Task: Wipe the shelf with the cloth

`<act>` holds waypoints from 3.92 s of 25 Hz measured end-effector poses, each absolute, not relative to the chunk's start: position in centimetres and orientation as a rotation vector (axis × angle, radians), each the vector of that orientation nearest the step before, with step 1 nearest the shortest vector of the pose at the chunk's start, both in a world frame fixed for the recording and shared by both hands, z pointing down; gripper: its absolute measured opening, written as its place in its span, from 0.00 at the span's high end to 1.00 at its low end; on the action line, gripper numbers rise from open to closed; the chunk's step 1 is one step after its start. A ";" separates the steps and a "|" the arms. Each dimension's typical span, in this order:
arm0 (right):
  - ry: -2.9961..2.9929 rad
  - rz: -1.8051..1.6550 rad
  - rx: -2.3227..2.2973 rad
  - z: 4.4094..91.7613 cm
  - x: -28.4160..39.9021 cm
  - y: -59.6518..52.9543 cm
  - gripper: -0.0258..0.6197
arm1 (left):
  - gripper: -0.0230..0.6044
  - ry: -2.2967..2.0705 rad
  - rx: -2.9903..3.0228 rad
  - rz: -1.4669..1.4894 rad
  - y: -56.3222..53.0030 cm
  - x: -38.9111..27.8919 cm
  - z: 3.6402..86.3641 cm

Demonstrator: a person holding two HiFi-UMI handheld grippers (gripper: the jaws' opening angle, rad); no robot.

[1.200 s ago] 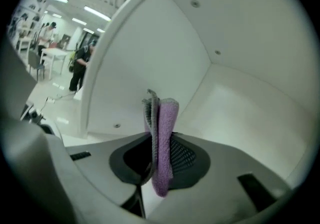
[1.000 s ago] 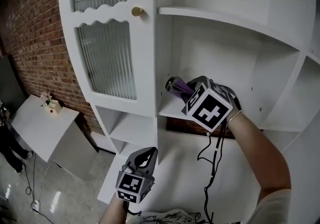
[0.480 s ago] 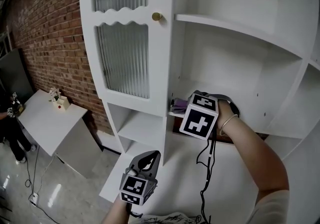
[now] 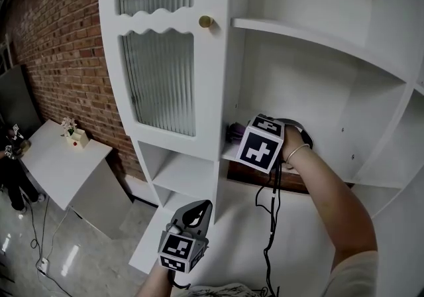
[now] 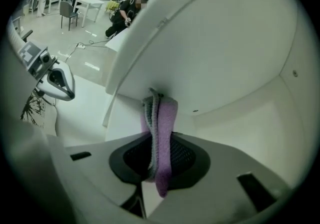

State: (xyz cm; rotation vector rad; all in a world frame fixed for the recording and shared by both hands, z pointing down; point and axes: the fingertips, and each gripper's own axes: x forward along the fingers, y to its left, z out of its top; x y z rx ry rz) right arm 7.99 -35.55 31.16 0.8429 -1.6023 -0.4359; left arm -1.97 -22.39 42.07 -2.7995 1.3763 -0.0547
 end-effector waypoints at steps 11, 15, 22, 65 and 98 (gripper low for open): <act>-1.565 -0.454 0.966 30.9 10.6 -43.4 0.85 | 0.94 1.357 -2.862 -0.065 -26.4 -0.7 43.9; -1.549 -0.475 1.003 30.9 11.2 -45.7 0.85 | 0.94 1.352 -2.882 -0.080 -27.7 -0.4 44.8; -1.540 -0.516 1.103 30.7 12.3 -48.9 0.85 | 0.94 1.353 -2.893 -0.094 -28.8 -0.6 45.4; -1.531 -0.340 0.878 31.2 18.2 -30.0 0.85 | 0.94 1.193 -2.881 -0.094 -21.5 5.1 41.5; -1.563 -0.481 1.167 30.7 23.9 -45.5 0.87 | 0.94 1.263 -2.953 -0.139 -27.1 5.8 45.9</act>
